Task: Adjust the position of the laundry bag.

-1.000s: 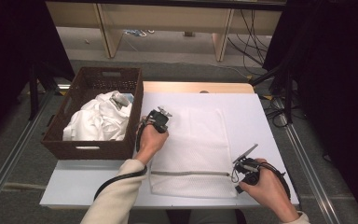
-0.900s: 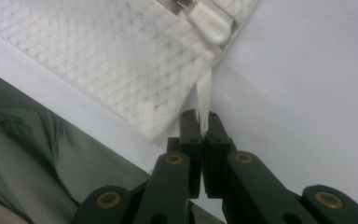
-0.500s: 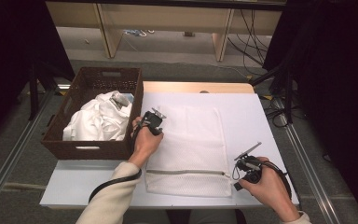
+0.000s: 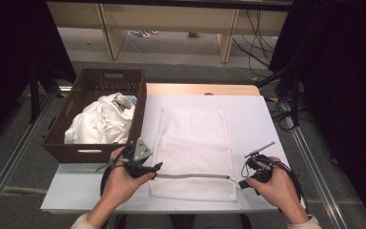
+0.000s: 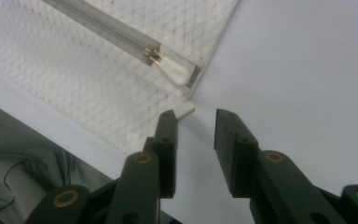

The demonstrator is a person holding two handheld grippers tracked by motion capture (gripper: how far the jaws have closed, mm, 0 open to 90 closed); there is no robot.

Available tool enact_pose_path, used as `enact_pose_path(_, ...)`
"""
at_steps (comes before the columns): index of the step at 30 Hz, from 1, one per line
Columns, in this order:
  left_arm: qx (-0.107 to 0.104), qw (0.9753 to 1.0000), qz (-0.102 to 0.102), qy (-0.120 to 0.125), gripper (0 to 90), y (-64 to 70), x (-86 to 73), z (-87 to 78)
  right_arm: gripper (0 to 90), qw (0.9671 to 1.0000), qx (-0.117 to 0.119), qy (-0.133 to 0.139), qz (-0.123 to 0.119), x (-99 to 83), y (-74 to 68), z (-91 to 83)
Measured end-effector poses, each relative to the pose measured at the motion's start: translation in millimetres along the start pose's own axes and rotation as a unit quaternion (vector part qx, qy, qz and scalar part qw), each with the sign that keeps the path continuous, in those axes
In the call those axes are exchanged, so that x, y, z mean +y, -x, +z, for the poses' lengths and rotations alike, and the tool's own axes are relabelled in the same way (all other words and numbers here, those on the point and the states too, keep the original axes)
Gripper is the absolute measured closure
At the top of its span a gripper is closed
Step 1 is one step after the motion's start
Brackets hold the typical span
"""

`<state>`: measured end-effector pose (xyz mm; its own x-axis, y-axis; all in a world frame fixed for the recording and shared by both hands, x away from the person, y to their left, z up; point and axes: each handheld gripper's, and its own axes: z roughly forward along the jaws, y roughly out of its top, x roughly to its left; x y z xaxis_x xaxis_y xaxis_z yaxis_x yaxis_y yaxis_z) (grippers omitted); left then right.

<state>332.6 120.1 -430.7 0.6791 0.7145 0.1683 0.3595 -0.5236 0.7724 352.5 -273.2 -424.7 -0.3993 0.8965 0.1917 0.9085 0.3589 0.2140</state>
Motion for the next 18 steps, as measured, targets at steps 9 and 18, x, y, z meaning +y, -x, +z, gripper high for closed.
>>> enact_pose_path(9, -0.04, 0.989, -0.127, 0.065, 27.5, 25.2, -65.0, -22.0, 58.3, 0.9997, -0.001, 0.022, -0.006, 4.3, 10.2, 2.1)
enact_pose_path(18, -0.026, 0.9877, -0.127, 0.087, 27.4, 26.2, -67.4, -16.7, 56.6, 0.9996, 0.003, 0.028, 0.004, 5.8, 19.9, 2.5)
